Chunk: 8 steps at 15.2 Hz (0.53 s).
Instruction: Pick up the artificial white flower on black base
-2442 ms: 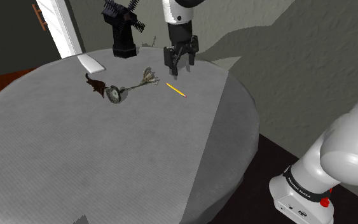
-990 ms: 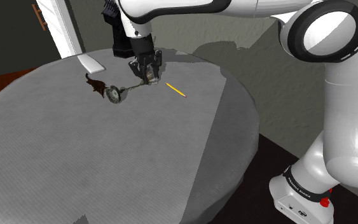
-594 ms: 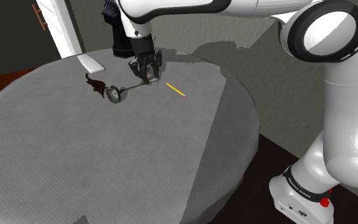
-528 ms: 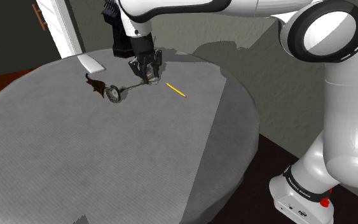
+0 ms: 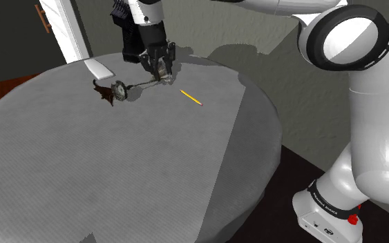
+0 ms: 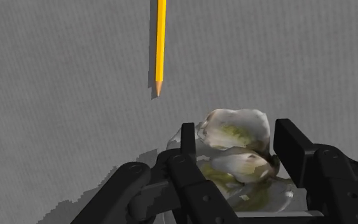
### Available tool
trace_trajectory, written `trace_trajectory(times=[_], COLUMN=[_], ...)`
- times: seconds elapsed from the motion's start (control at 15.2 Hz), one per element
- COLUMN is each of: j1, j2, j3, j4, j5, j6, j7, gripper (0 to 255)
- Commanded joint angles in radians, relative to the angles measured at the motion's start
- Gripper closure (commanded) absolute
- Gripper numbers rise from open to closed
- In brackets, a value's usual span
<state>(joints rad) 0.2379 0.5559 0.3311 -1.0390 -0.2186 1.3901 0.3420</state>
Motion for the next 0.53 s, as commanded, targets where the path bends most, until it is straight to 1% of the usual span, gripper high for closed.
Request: trace_trajectory(times=[0.0,0.33,0.46], j1=[0.006,0.034,0.035], j2=[0.006,0.056,0.058], j3=[-0.001,-0.006,-0.006], j4=[0.039,0.193,0.199], j5=[-0.002,-0.017,-0.017], j6=[-0.032,-0.135,-0.138], j7=[-0.003,-0.013,-0.013], gripper=[255,255,255])
